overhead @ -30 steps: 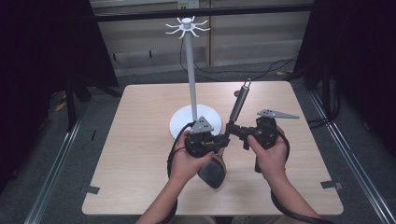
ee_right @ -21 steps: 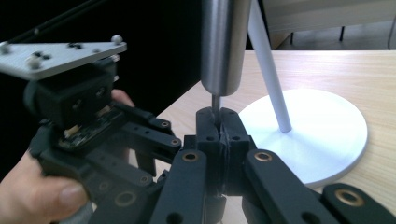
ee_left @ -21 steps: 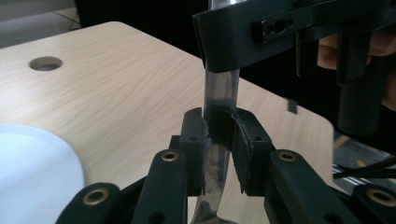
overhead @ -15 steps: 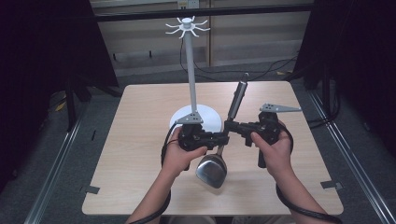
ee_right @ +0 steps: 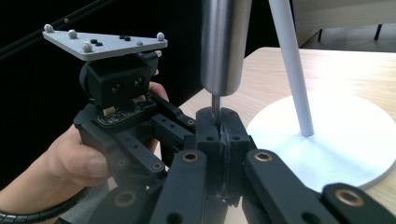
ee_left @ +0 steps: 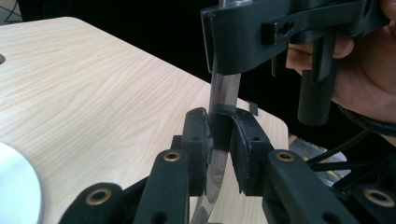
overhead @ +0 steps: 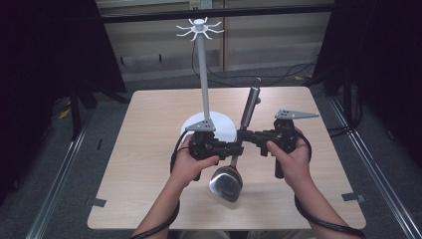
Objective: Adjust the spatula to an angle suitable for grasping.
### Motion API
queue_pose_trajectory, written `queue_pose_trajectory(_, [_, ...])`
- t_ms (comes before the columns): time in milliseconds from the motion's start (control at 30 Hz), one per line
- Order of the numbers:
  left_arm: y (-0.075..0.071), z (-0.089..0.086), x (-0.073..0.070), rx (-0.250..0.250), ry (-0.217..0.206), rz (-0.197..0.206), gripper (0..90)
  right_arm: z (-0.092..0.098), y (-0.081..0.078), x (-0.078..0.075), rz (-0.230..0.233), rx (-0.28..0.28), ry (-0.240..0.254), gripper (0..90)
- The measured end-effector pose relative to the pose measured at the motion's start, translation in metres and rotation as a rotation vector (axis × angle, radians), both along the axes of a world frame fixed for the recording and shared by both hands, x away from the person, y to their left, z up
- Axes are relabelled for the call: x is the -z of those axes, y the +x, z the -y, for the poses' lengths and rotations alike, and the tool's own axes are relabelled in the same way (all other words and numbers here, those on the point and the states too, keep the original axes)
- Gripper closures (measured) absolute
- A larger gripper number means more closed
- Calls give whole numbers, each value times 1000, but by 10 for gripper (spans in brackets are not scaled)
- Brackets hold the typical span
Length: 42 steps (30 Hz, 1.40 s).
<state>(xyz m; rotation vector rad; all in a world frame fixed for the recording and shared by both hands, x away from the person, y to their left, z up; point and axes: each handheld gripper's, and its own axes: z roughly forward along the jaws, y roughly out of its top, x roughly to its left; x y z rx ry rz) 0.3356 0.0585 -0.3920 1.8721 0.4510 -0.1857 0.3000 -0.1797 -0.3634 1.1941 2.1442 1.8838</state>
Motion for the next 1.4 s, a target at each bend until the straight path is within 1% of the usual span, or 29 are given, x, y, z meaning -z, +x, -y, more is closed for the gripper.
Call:
queue_pose_trajectory(67, [0, 0, -1, 4, -1, -1, 778, 0, 1, 0, -2, -7, 11, 889])
queue_pose_trajectory(100, [-1, 0, -4, 8, 6, 3, 783, 1, 2, 0, -7, -12, 16, 889])
queue_pose_trajectory(167, [-1, 0, -4, 7, 3, 1, 788, 1, 3, -1, -10, -19, 25, 888])
queue_pose_trajectory(200, [-1, -1, -6, 6, 6, 11, 790, 1, 4, -2, -5, -23, 28, 887])
queue_pose_trajectory(233, [-1, -1, -6, 6, 6, 11, 792, 1, 4, -2, -5, -23, 28, 887])
queue_pose_trajectory(300, [-2, -2, -9, -7, 8, 18, 798, -2, 4, -5, 2, -30, 10, 880])
queue_pose_trajectory(333, [-2, -3, -9, -10, 2, 18, 800, -3, 5, -7, 9, -32, 4, 877])
queue_pose_trajectory(533, [0, -6, -13, -32, 6, 22, 809, -8, 9, -11, 23, -35, -6, 867])
queue_pose_trajectory(600, [1, -8, -15, -40, 1, 16, 814, -10, 10, -14, 23, -35, -11, 860])
queue_pose_trajectory(700, [3, -9, -19, -58, 7, 23, 832, -14, 14, -17, 35, -27, -2, 835])
queue_pose_trajectory(733, [3, -10, -21, -61, 4, 18, 832, -14, 14, -17, 35, -27, -2, 835])
queue_pose_trajectory(767, [4, -10, -22, -61, 2, 17, 848, -15, 15, -18, 37, -24, -1, 817])
queue_pose_trajectory(800, [5, -10, -23, -61, 8, 12, 881, -17, 17, -19, 45, -23, 5, 789])
queue_pose_trajectory(833, [5, -10, -23, -61, 8, 12, 882, -17, 17, -19, 45, -23, 5, 789])
queue_pose_trajectory(867, [6, -10, -24, -71, 5, 19, 882, -19, 17, -21, 58, -17, -12, 787])
queue_pose_trajectory(900, [6, -10, -24, -71, 5, 19, 882, -19, 17, -21, 58, -17, -12, 787])
queue_pose_trajectory(933, [7, -10, -24, -78, 9, 27, 882, -21, 18, -22, 64, -7, -18, 783])
queue_pose_trajectory(1067, [8, -10, -26, -90, 10, 33, 883, -21, 20, -22, 73, 0, -12, 781])
queue_pose_trajectory(1100, [8, -10, -27, -95, 14, 42, 883, -22, 20, -23, 74, 5, -16, 780])
queue_pose_trajectory(1200, [10, -9, -28, -107, 20, 51, 884, -23, 21, -23, 83, 17, -17, 775])
queue_pose_trajectory(1233, [11, -9, -29, -111, 24, 59, 884, -24, 22, -24, 89, 23, -27, 773])
queue_pose_trajectory(1333, [11, -9, -30, -118, 27, 60, 884, -24, 23, -25, 98, 31, -32, 770])
queue_pose_trajectory(1400, [12, -9, -31, -123, 31, 71, 884, -26, 23, -26, 103, 38, -36, 767])
